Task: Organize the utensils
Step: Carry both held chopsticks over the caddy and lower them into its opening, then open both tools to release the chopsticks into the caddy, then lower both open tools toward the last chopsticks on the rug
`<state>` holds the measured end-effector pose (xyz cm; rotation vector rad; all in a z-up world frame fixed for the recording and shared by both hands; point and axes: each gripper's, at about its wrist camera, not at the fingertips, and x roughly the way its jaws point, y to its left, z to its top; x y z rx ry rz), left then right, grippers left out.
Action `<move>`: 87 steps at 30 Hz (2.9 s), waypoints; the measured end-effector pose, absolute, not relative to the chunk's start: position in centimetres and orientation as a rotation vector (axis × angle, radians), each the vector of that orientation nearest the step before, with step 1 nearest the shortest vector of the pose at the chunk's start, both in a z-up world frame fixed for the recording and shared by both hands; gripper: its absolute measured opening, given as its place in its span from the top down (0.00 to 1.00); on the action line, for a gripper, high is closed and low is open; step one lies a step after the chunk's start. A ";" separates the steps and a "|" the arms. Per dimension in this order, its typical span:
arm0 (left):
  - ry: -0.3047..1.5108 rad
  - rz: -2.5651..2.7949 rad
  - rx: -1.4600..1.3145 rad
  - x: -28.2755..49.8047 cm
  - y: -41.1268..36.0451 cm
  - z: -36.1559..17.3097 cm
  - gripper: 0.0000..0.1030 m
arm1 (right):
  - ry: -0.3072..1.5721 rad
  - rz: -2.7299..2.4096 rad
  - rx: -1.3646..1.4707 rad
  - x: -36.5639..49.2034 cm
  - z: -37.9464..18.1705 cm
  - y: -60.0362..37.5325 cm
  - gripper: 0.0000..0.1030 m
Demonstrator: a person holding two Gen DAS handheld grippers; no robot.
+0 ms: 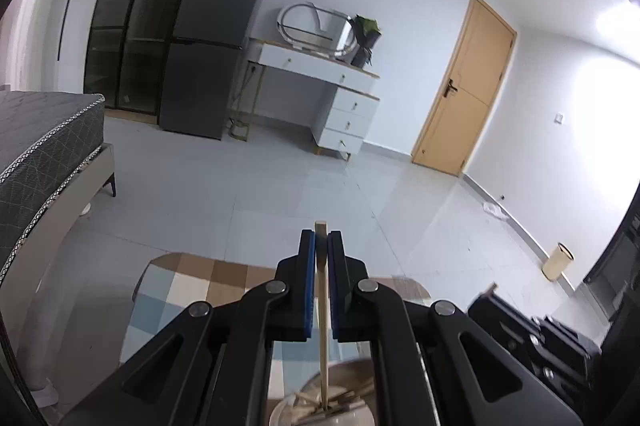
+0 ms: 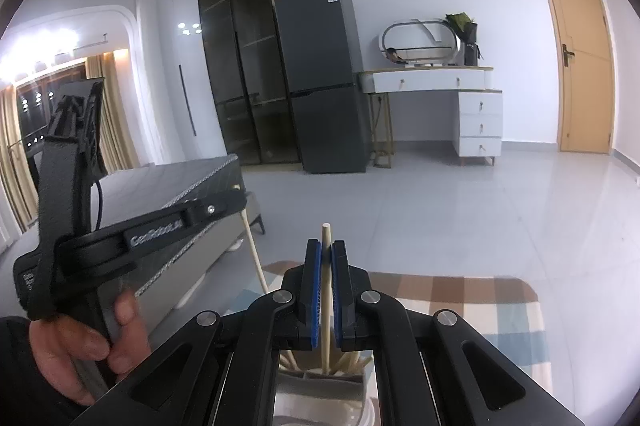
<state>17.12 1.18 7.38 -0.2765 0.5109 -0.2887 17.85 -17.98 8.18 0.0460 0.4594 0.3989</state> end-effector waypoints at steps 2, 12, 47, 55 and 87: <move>0.528 -0.291 -0.270 16.8 1.1 7.1 0.98 | 0.465 0.399 0.050 17.9 8.2 -18.0 0.96; 0.707 -0.324 -0.226 15.2 0.2 5.3 0.98 | 0.596 0.431 0.070 18.1 5.3 -17.6 0.94; 0.719 -0.196 -0.180 -3.1 -0.5 8.3 0.24 | 0.484 0.330 0.239 -1.4 4.9 -24.7 0.21; 0.669 -0.143 -0.130 -5.2 -1.0 4.8 0.20 | 0.498 0.294 0.197 -3.9 3.2 -24.7 0.17; 0.888 0.036 -0.142 3.7 1.5 -6.8 0.20 | 0.901 0.223 0.135 3.7 -7.1 -21.5 0.03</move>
